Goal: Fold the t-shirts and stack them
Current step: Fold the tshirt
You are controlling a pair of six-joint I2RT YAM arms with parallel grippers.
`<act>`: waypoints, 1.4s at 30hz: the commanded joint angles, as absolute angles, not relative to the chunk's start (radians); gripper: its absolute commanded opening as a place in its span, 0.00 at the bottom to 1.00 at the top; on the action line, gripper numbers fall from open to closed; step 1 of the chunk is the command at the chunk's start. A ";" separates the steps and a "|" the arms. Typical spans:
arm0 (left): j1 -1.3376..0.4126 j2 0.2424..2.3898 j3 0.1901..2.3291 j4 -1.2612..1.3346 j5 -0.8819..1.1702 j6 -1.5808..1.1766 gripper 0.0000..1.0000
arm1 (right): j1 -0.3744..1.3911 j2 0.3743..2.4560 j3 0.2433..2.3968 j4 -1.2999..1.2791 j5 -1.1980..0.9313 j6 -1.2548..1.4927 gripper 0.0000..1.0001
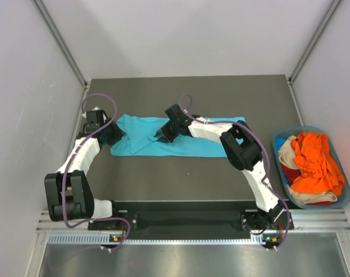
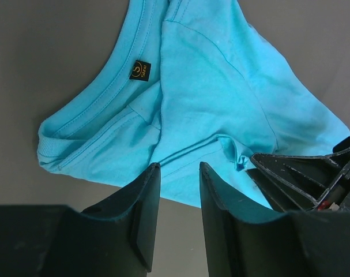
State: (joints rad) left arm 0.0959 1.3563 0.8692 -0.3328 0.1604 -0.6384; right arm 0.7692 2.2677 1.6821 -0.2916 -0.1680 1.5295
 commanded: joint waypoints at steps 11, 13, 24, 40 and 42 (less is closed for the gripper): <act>0.120 1.396 0.910 -0.353 0.107 -0.615 0.39 | 0.749 2.143 1.510 -0.141 -0.221 1.424 0.00; 0.123 1.408 0.919 -0.362 0.109 -0.612 0.39 | 0.744 2.132 1.471 -0.123 -0.236 1.404 0.00; 0.126 1.482 0.928 -0.373 0.081 -0.571 0.40 | 0.723 2.109 1.443 -0.091 -0.275 1.289 0.00; 0.141 1.785 1.146 -0.288 0.144 -0.592 0.41 | 0.684 2.085 1.448 -0.120 -0.276 1.131 0.01; 0.146 1.831 1.198 -0.359 0.085 -0.583 0.40 | 0.683 2.082 1.447 -0.130 -0.276 1.117 0.01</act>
State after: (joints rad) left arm 0.1329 1.7813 1.1259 -0.3130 0.1726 -0.5953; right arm 0.6994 2.1460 1.4334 -0.1146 -0.2886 1.1732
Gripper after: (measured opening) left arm 0.407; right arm 0.012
